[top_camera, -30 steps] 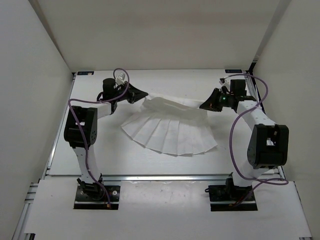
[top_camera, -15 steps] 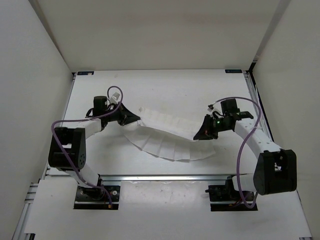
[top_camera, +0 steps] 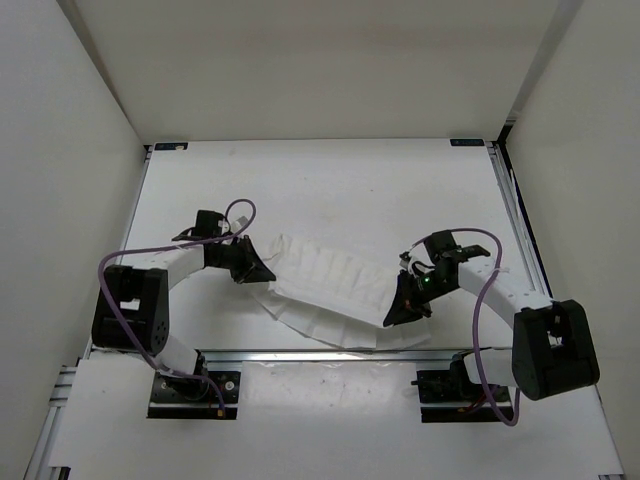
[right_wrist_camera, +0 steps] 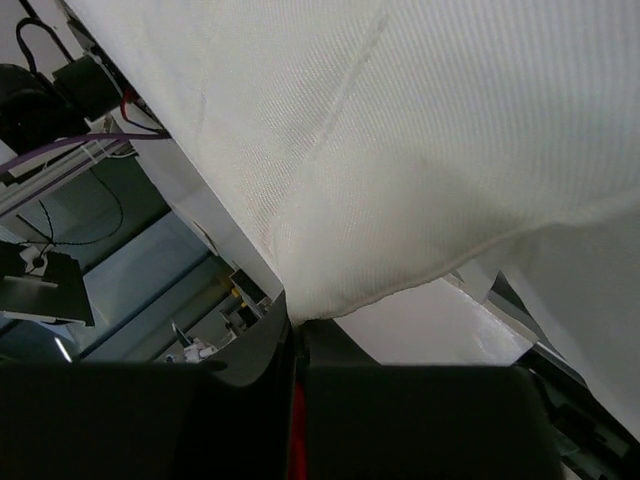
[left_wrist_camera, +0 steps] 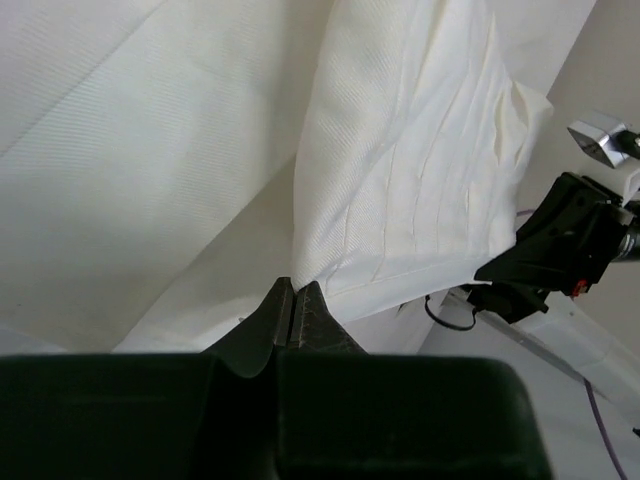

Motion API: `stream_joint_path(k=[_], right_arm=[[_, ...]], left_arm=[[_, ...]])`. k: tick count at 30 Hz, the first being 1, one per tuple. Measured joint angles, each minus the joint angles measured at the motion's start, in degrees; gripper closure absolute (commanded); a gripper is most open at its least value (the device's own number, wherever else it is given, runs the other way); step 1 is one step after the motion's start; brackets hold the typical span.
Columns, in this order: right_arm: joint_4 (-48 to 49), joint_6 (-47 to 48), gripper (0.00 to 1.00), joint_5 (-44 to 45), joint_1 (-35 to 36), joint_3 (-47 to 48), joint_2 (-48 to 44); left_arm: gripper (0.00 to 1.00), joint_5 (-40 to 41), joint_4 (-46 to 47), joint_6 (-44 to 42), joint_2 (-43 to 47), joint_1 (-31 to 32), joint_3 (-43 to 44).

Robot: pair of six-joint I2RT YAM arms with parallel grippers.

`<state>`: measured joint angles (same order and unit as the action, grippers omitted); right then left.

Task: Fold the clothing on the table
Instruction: Fold the skirt

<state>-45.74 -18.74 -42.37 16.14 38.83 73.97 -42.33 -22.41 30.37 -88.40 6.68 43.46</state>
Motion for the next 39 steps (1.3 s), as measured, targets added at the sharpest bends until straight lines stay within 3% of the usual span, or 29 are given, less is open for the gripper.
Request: stream_joint_path(k=[6, 11, 12, 13, 14, 15, 16, 18, 21, 24, 26, 27, 29, 34, 39], right_arm=[[-1.44, 0.7, 1.0, -0.37, 1.42, -0.37, -0.72], [-1.6, 0.87, 1.0, -1.38, 3.8, -1.57, -1.55], [-1.46, 0.96, 0.89, -1.57, 3.8, -2.16, -1.53], [-1.53, 0.98, 0.67, -1.64, 3.82, -2.56, -1.49], [-2.49, 1.2, 0.55, -1.22, 3.93, -2.8, -1.38], [-4.92, 1.81, 0.42, 0.28, 4.22, -3.13, -1.29], [-7.19, 1.95, 0.36, 1.66, 4.5, -3.41, -1.14], [-11.39, 2.49, 0.35, 4.31, 5.99, -3.48, -0.9], [-16.04, 2.01, 0.38, 6.86, 6.78, -1.6, -1.79], [-17.62, 0.37, 0.53, 8.85, 4.39, 3.85, -3.93], [-16.33, -0.85, 0.77, 9.77, 1.9, 8.04, -4.63], [-15.08, -1.84, 0.9, 10.54, 0.79, 9.64, -4.5], [-12.72, -3.28, 1.0, 12.07, -0.15, 11.21, -3.67], [-6.43, -6.93, 1.0, 16.06, 0.44, 13.27, 2.86], [-0.98, -8.68, 1.0, 19.85, 3.56, 16.24, 13.07]], left_arm=[[1.0, -0.13, -5.51, -2.67, 7.34, -0.55, 0.07], [1.0, 2.91, -9.92, -5.27, 8.46, -0.09, 0.09], [0.91, 3.85, -10.88, -5.7, 8.48, 0.39, 0.07], [0.75, 4.83, -11.5, -6.23, 8.48, 1.07, 0.0], [0.69, 7.37, -11.74, -7.23, 8.55, 1.79, -0.24], [0.54, 10.82, -11.41, -7.85, 8.72, 1.9, -0.7], [0.54, 14.19, -11.3, -8.57, 8.94, 1.31, -1.25], [0.55, 18.75, -11.19, -8.79, 9.84, 0.24, -2.34], [0.56, 23.26, -11.72, -9.14, 11.82, -1.07, -2.34], [0.7, 25.16, -12.02, -9.31, 13.16, -2.27, -0.09], [0.97, 23.78, -10.54, -8.46, 13.2, -3.02, 1.77], [1.0, 22.21, -9.07, -7.76, 13.14, -3.23, 2.43], [1.0, 19.3, -5.73, -5.95, 12.7, -2.86, 2.91], [1.0, 13.05, 3.61, -0.15, 8.5, 2.32, 1.53], [1.0, 17.57, 5.4, 1.18, 1.81, 8.92, 0.9]])
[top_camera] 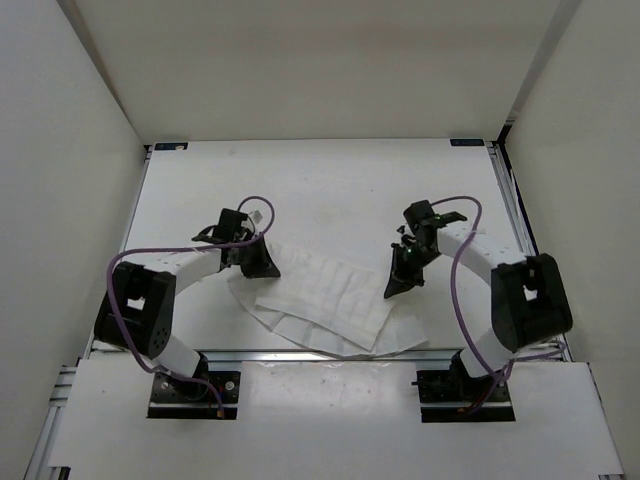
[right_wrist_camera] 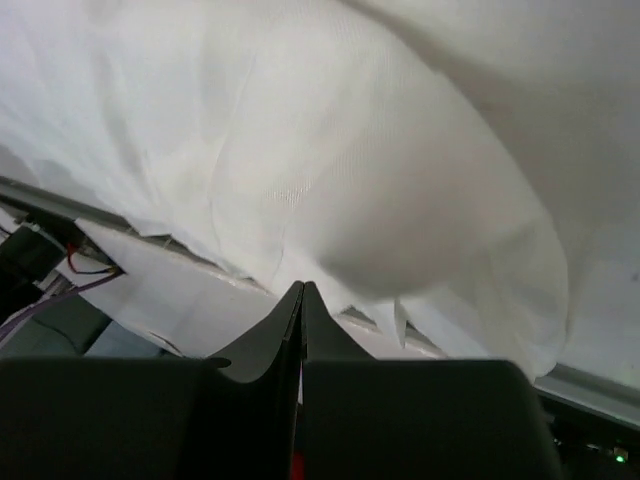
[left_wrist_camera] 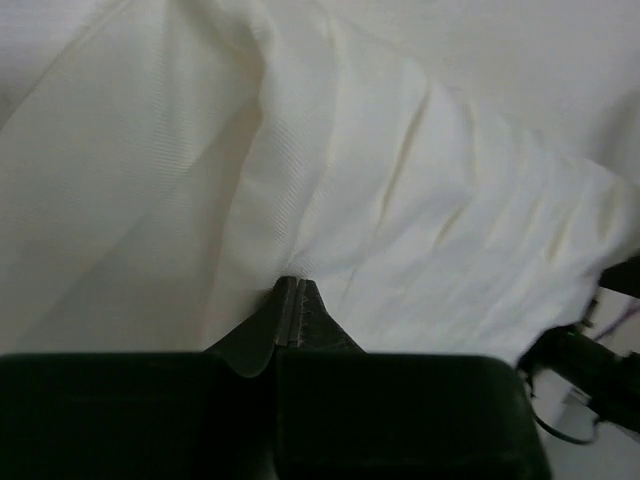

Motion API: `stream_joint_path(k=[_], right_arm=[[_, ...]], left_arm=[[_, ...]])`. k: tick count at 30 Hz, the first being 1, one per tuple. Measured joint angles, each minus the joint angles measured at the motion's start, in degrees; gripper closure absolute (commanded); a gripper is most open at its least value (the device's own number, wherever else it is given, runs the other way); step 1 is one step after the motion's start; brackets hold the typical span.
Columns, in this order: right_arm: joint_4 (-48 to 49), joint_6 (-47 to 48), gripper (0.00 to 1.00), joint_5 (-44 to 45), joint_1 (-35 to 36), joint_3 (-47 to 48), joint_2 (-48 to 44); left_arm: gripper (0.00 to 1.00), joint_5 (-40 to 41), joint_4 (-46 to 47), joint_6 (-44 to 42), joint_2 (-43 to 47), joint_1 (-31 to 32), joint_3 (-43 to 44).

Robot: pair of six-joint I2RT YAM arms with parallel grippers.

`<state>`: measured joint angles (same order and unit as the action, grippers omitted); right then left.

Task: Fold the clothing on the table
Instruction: Fold the skirt

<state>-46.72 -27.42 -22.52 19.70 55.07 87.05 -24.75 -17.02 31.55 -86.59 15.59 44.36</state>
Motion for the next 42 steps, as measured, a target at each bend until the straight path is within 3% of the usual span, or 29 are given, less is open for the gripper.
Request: stream_joint_path(k=[8, 18, 20, 23, 26, 27, 29, 34, 42], right_arm=[[2.86, -0.22, 1.0, 3.91, 2.86, 3.37, 15.56], [-4.5, 3.89, 1.0, 7.5, 0.74, 27.36, 31.15], [-6.4, 5.31, 0.91, 8.85, -0.17, 34.14, 34.8], [-6.21, 7.74, 0.68, 11.89, -1.01, 41.11, 37.48], [-4.55, 9.99, 0.48, 13.49, -1.95, 40.46, 34.58], [-3.85, 10.51, 0.36, 13.14, -2.32, 38.88, 32.48], [-3.04, 11.58, 0.29, 11.02, -4.07, 35.36, 27.74], [-0.7, 14.34, 0.23, 6.45, -13.27, 28.46, 20.87], [7.17, 18.62, 0.23, -0.04, -20.35, 23.47, 23.87]], left_arm=[[1.0, 11.72, -0.35, -1.16, -4.61, 3.98, 1.07], [1.0, 15.17, 1.29, -1.07, -12.11, 3.04, 9.29], [1.0, 15.19, 0.96, -1.07, -14.64, 2.97, 12.48], [1.0, 15.3, 1.05, -1.11, -17.42, 2.97, 15.96], [1.0, 15.37, 1.14, -1.07, -17.55, 2.84, 16.04], [1.0, 15.37, 1.14, -1.05, -17.55, 2.82, 16.02], [1.0, 15.34, 1.03, -1.07, -17.46, 2.56, 15.98], [1.0, 15.1, 0.74, -1.14, -17.44, 1.92, 15.89], [1.0, 15.13, -1.62, -2.4, -17.44, 0.31, 16.68]])
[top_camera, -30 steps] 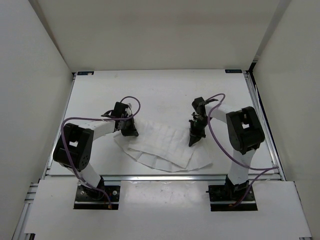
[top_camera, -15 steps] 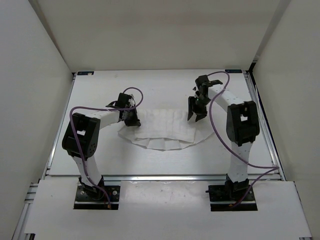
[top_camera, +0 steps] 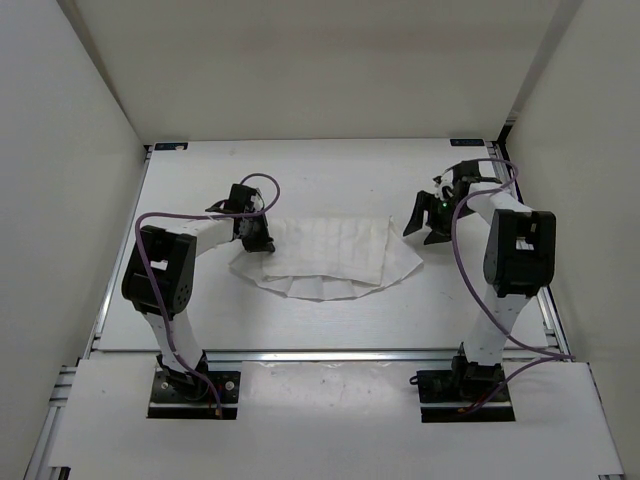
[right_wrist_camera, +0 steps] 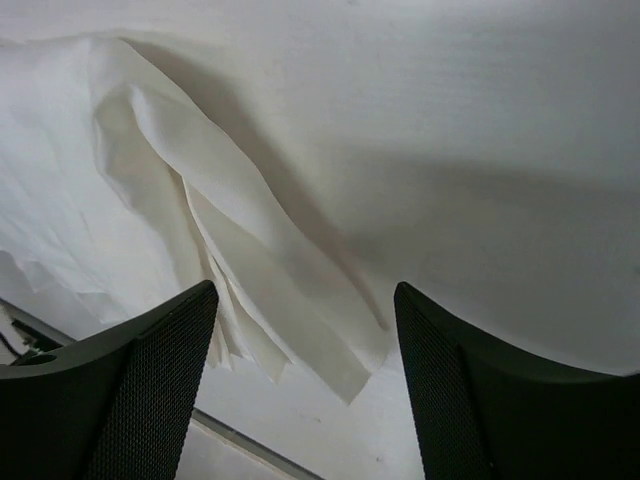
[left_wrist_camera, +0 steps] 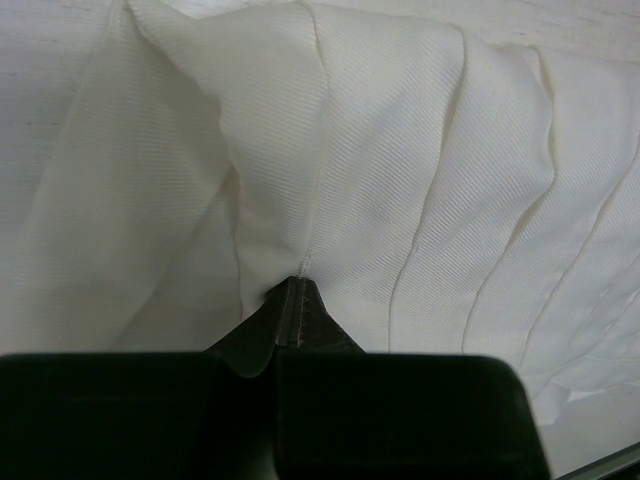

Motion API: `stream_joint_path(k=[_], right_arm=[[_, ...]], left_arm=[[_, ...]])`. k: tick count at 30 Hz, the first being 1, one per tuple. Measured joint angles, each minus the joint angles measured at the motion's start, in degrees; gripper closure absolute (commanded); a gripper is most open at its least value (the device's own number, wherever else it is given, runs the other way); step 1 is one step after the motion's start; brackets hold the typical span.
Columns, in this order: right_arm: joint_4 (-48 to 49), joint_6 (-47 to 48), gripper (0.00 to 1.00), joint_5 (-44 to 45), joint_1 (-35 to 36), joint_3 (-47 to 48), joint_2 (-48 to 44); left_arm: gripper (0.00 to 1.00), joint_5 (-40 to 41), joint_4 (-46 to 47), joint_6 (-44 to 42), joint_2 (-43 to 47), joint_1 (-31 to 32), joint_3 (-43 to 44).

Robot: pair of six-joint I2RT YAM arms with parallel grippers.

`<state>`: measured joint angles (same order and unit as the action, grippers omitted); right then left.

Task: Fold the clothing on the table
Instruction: Fold the skirt

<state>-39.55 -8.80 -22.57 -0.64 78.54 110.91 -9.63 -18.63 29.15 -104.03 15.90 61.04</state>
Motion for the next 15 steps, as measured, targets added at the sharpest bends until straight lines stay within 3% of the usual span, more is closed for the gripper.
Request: stream_joint_path(k=[7, 15], right_arm=[[6.86, 0.2, 0.23, -10.91, -0.83, 0.09, 5.35], [17.9, -2.23, 0.24, -22.8, 4.13, -5.92, 5.51]], left_arm=[[1.0, 0.68, -1.44, -1.07, 0.0, 0.04, 0.52], [1.0, 0.68, -1.4, -0.74, 0.0, -0.04, 0.5]])
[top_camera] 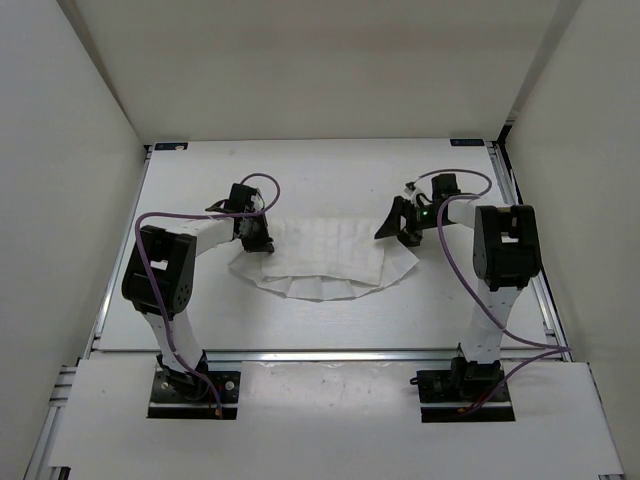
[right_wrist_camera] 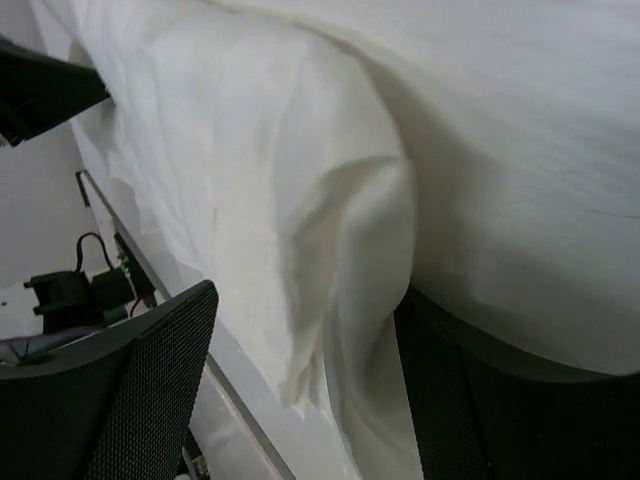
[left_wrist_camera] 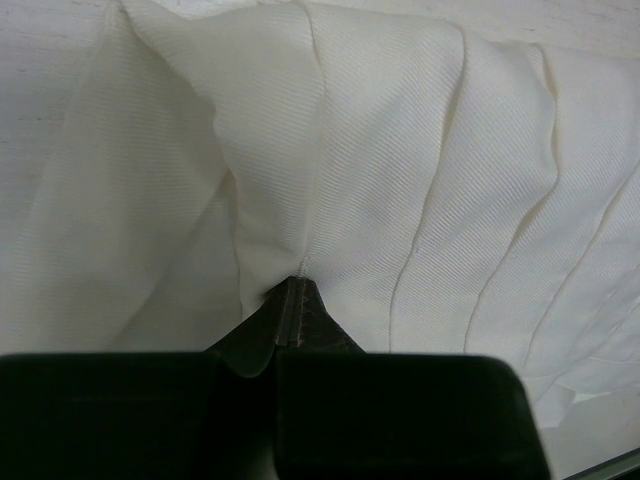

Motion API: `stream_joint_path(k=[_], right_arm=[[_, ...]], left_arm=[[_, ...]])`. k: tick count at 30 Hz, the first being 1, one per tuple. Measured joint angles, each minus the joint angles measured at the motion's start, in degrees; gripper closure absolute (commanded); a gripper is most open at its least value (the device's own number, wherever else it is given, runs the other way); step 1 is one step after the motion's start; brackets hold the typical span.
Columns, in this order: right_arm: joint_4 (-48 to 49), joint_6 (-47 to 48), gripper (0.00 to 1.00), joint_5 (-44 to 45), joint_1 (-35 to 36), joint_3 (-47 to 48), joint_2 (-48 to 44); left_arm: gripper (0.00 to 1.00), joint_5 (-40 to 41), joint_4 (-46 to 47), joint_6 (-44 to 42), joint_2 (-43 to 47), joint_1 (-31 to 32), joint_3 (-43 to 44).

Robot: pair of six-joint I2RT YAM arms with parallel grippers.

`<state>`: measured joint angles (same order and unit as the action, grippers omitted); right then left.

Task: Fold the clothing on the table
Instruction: Fold the skirt

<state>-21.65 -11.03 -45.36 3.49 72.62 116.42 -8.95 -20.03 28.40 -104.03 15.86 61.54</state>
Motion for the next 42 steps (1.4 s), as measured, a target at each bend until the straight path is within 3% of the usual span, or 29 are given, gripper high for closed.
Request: stream_joint_path(k=[4, 5, 6, 8, 11, 13, 14, 15, 21, 27, 42], right_arm=[[1.44, -0.59, 0.37, -2.45, 3.02, -2.16, -0.28], [1.44, -0.66, 0.51, -2.43, 3.76, -2.54, -0.28], [1.68, -0.7, 0.77, -2.23, 4.68, -3.23, -0.28], [1.77, -0.83, 1.0, -1.86, 6.16, -4.7, -0.28], [1.55, -2.08, 1.0, -0.61, 7.54, -7.13, -0.81], [0.76, -2.25, 1.0, 0.2, 6.91, -7.93, -1.64], [0.13, -2.08, 1.0, 0.59, 6.01, -7.93, -2.05], [-0.35, -1.97, 1.0, 0.96, 4.9, -7.91, -2.43], [-4.55, 0.72, 0.99, 3.41, -2.21, -7.89, -3.34], [-8.68, 3.8, 1.0, 4.81, -3.63, -7.89, -3.37], [-16.39, 7.41, 1.0, 8.9, -6.05, -6.86, -4.74]], left_arm=[[1.0, 0.0, 0.0, 0.13, 0.0, 0.0, 0.0], [1.0, 0.02, 0.0, 0.13, 0.0, 0.0, 0.0], [1.0, 0.04, 0.0, 0.15, 0.0, 0.07, 0.0], [1.0, 0.04, 0.02, 0.13, 0.0, 0.28, 0.0], [1.0, 0.04, 0.22, 0.15, 0.0, 0.55, -0.09], [0.81, -0.52, 0.52, 0.24, 0.0, 0.83, -0.09], [0.56, -1.25, 0.68, 0.74, 0.0, 1.01, -0.09], [0.51, -2.25, 0.83, 1.05, 0.0, 1.09, -0.09], [0.54, -9.33, -0.59, 3.87, 0.61, -2.36, 4.39], [0.59, -2.82, -1.7, 0.85, 0.7, -7.65, 11.19], [0.59, 11.39, -1.99, -5.42, -1.05, 6.82, 2.91]])
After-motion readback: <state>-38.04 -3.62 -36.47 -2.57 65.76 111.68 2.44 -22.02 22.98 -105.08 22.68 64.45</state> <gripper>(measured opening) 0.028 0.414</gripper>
